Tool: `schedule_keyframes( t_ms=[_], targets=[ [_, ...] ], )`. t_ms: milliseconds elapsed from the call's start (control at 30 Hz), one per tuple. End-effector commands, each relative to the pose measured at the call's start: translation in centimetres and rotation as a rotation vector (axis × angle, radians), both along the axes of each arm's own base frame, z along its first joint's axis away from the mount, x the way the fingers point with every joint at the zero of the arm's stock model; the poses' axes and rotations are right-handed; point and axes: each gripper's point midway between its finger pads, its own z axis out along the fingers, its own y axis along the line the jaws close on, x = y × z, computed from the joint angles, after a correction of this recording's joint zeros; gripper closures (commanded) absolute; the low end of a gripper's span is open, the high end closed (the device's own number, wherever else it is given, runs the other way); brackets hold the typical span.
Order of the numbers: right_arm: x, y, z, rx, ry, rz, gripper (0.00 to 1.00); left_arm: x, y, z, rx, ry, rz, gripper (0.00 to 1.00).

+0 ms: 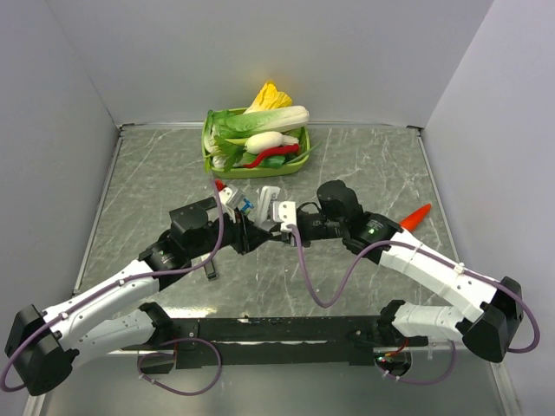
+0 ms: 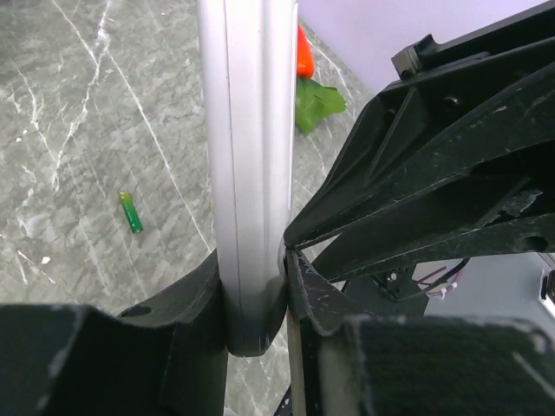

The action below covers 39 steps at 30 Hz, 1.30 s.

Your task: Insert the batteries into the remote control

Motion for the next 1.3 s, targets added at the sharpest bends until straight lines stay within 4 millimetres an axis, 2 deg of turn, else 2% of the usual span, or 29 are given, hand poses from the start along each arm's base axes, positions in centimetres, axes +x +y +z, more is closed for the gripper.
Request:
schedule_keyframes(
  t_ms=[0,100,267,300,433,500,767,1267],
  targets=[
    [-0.3,-0.1,1.0,0.051,-0.02,-0.008,0.71,0.7,-0.4,3.8,-0.077,-0.088,0.009,0.99],
    [0.2,-0.8,2.9,0.107,-0.089,-0.061,0.67,0.9,-0.4,2.7,-0.053,-0.052,0.023,0.99],
    [1.2,-2.3,6.1,0.183,-0.223,-0.151,0.47,1.0,-0.6,1.7,-0.028,-0.023,0.023,0.99],
    [1.6,-2.6,6.2,0.181,-0.248,-0.17,0.35,1.0,-0.6,1.7,-0.03,-0.024,0.019,0.99],
    [2.3,-2.6,6.7,0.194,-0.297,-0.195,0.22,0.8,-0.9,2.2,-0.036,-0.031,0.0,0.99],
    [2.7,-2.3,6.8,0.2,-0.306,-0.196,0.18,0.7,-0.9,2.4,-0.037,-0.033,-0.005,0.99],
    [3.6,-1.2,6.6,0.195,-0.306,-0.192,0.17,0.5,-0.8,2.9,-0.041,-0.041,-0.013,0.99],
    [4.5,-0.7,7.6,0.195,-0.327,-0.203,0.16,0.6,-0.6,2.8,-0.026,-0.051,-0.006,0.99]
  ],
)
